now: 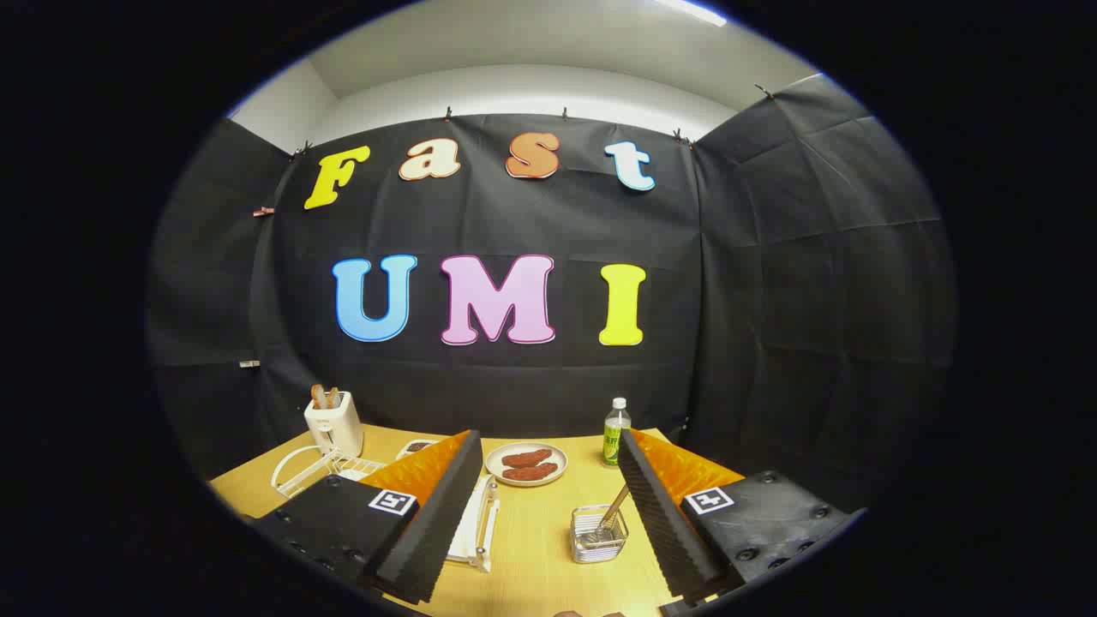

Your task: Take the plate from the dish rack, then take the spoon from the basket and place it into the plate.

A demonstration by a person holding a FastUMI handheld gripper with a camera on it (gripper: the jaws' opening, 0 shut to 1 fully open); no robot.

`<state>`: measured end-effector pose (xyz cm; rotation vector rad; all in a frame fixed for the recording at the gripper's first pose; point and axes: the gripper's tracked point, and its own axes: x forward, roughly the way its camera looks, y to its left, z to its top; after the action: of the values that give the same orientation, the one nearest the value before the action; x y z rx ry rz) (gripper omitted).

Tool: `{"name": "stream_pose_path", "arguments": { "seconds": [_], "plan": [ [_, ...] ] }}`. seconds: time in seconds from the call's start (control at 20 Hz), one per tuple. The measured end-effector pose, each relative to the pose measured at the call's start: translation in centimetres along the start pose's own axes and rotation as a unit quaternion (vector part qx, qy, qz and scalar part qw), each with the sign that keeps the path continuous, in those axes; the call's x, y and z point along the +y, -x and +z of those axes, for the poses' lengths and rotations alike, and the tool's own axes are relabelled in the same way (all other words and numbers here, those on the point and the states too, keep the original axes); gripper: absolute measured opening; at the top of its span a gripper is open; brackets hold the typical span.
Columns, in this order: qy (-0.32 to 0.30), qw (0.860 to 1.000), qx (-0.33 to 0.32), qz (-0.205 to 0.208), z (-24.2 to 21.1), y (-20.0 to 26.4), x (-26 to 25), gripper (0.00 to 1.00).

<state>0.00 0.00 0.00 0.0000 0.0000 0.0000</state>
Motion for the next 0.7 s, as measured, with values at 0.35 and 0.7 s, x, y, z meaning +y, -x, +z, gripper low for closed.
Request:
{"name": "stream_pose_path", "arguments": {
  "seconds": [0.35, 0.7],
  "plan": [
    [0.000, 1.000, 0.011, 0.000, -0.5, 0.6, 0.3, 0.97],
    [0.008, 1.000, 0.016, 0.010, -0.7, 0.3, 1.4, 0.97]
  ]
}}
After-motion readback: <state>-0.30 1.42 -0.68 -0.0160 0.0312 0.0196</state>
